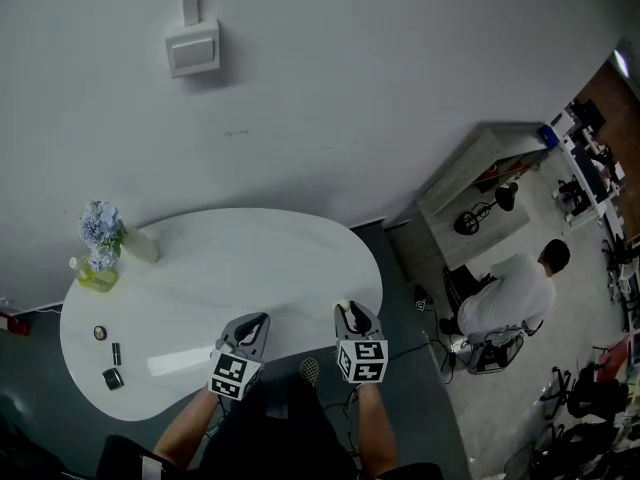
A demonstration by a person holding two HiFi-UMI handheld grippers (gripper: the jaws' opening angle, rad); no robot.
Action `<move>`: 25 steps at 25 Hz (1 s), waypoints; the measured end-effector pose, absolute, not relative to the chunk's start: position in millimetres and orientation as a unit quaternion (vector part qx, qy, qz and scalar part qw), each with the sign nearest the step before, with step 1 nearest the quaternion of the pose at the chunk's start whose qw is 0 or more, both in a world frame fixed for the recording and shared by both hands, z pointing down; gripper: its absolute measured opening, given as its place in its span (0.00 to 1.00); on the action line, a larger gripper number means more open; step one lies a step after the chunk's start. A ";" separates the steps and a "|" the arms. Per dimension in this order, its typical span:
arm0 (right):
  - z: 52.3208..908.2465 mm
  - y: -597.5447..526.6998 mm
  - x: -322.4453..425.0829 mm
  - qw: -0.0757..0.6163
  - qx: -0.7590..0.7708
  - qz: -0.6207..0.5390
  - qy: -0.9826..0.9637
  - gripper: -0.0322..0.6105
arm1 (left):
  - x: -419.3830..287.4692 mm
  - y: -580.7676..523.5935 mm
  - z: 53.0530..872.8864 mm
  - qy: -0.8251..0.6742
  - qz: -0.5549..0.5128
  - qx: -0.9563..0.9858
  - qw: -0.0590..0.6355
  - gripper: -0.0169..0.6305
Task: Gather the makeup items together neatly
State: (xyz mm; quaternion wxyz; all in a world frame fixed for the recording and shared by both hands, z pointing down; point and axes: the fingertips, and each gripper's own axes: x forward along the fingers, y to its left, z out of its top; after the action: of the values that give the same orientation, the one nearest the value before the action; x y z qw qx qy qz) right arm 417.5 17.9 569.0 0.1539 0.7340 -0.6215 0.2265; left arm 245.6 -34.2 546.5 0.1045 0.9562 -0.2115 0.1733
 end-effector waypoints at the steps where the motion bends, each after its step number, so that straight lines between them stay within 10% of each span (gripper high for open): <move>1: 574.0 21.0 425.8 0.155 0.733 0.229 -0.621 0.26 | 252.1 -30.2 550.6 -0.212 0.178 0.955 0.107 0.05; 25: 723.2 27.4 491.0 0.207 0.663 0.272 -0.666 0.26 | 322.4 -0.1 661.9 -0.267 0.242 0.919 0.161 0.05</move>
State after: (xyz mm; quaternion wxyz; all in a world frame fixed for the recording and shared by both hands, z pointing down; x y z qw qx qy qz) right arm 491.0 27.4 723.2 0.2066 0.6628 -0.6662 0.2722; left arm 322.4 -0.1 661.9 0.1609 0.9189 -0.2669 0.2419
